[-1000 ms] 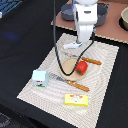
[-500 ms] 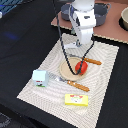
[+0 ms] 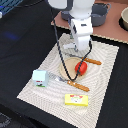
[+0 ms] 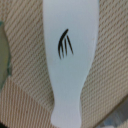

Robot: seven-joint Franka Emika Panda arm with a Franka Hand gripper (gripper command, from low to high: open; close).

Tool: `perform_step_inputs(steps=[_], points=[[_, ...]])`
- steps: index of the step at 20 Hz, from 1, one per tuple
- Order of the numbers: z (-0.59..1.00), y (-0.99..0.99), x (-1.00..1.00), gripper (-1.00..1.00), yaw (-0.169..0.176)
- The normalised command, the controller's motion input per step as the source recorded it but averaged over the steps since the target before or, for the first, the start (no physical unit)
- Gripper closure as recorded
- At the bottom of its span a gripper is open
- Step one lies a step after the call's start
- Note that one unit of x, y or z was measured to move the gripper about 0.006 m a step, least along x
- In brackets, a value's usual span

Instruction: Interact with the objects in diverse but meaningful ways.

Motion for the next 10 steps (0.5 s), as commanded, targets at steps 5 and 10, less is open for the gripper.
perform_step_inputs(steps=[5, 10], points=[[-0.34, 0.14, -0.16, 1.0, 0.042], [0.29, 0.19, -0.34, 1.0, 0.042]])
